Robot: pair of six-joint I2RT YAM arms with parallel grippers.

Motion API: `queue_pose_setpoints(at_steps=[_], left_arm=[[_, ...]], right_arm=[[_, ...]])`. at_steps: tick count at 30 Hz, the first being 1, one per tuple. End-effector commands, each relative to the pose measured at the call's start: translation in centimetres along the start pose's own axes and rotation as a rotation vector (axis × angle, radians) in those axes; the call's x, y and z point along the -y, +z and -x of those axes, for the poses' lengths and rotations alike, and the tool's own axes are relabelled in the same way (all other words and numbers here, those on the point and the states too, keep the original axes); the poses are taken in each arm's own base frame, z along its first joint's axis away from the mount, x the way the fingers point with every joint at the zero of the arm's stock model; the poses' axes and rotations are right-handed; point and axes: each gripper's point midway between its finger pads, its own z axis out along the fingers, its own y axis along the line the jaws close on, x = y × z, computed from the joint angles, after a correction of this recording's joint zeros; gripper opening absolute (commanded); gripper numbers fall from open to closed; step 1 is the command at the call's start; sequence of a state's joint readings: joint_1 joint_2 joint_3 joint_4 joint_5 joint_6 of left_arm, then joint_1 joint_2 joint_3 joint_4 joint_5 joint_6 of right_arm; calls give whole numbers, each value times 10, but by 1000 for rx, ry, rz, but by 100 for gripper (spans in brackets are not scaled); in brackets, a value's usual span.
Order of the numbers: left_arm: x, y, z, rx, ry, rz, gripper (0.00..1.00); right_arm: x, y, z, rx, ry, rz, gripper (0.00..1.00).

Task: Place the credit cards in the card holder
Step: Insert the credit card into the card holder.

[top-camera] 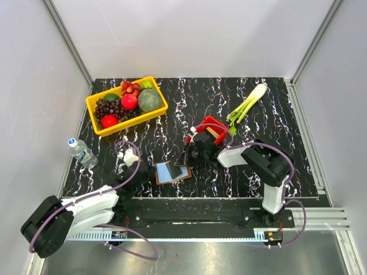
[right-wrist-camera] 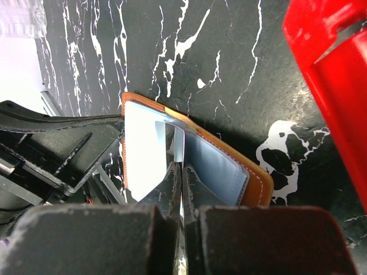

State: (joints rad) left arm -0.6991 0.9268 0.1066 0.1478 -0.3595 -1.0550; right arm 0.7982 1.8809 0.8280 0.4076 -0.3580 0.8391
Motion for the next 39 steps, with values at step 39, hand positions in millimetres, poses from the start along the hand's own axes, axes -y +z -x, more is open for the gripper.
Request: queue_pose_setpoints(at_steps=[39], left_arm=[[-13, -5, -15, -44, -37, 8, 0]], right_arm=[[12, -11, -19, 155, 5, -184, 36]])
